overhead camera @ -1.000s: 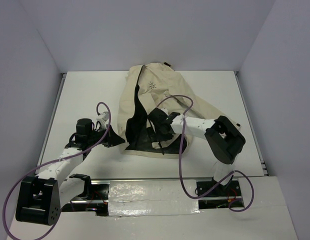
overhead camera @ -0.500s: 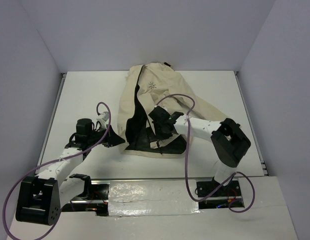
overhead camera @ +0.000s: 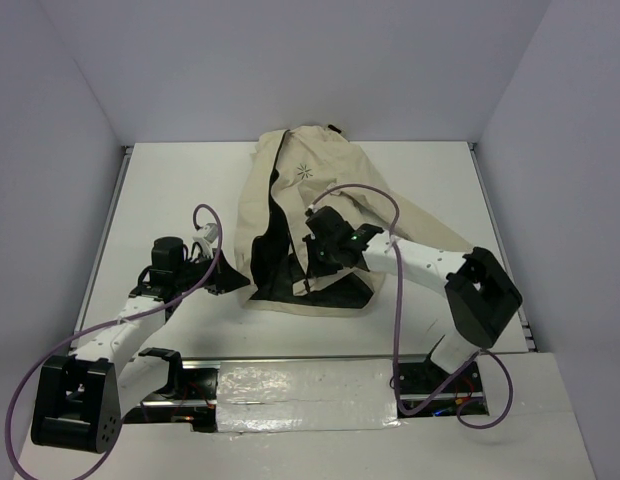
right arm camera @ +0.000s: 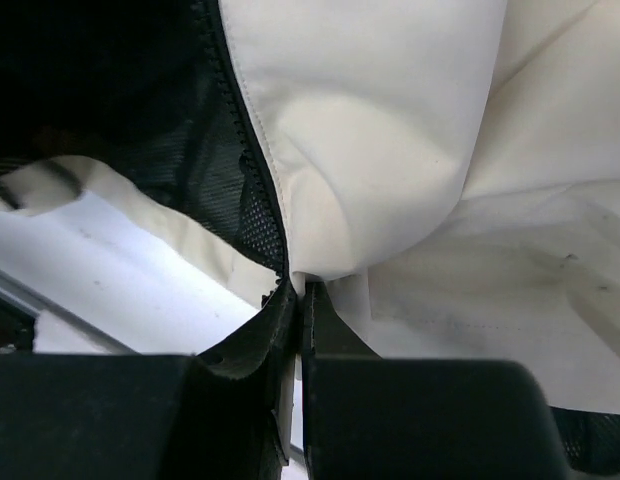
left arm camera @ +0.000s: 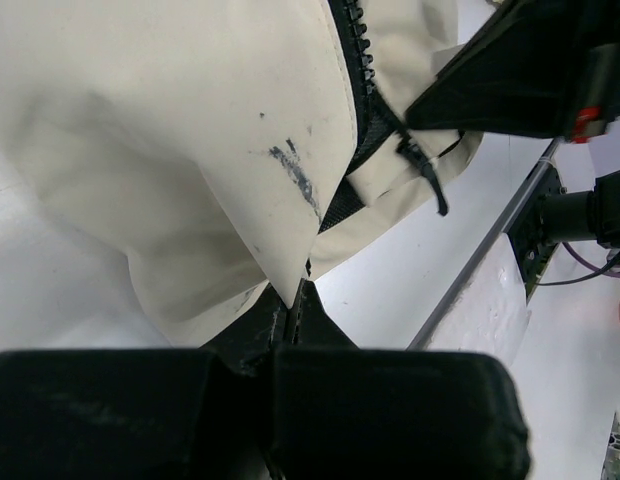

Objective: Zip up the jacket

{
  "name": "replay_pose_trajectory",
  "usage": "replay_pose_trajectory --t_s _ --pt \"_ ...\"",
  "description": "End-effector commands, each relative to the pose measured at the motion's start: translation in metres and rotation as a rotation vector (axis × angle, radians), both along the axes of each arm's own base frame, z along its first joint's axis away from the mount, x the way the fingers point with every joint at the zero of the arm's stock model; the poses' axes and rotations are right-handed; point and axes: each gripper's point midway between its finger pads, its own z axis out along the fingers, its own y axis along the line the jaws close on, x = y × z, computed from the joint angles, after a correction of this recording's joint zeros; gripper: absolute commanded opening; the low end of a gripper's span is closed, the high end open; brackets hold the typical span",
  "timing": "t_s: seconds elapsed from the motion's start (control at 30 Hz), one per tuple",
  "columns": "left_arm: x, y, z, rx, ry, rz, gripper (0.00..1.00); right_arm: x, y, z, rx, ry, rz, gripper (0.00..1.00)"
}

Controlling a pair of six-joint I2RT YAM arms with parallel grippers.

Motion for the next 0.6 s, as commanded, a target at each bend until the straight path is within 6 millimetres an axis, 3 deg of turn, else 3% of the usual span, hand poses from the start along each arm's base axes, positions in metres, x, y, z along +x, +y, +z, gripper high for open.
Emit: replay_pose_trajectory --t_s 0.0,0.2,0.33,0.57 --pt "0.007 -0.001 0.016 -0.001 -0.091 -0.026 0.00 0.002 0.008 -0.023 0.017 0.030 0.024 0.03" --pt "0.005 0.000 0.014 0.005 -0.093 -0.023 0.00 0.002 0.007 -0.046 -0.021 0.053 0.027 0.12" --pt "0.006 0.000 0.013 0.006 -0.090 -0.020 0.00 -0.002 0.005 -0.046 -0.015 0.064 0.024 0.22" --pt "0.006 0.000 0.013 0.006 -0.089 -0.021 0.00 -0.011 -0.005 -0.043 -0.028 0.076 0.003 0.28"
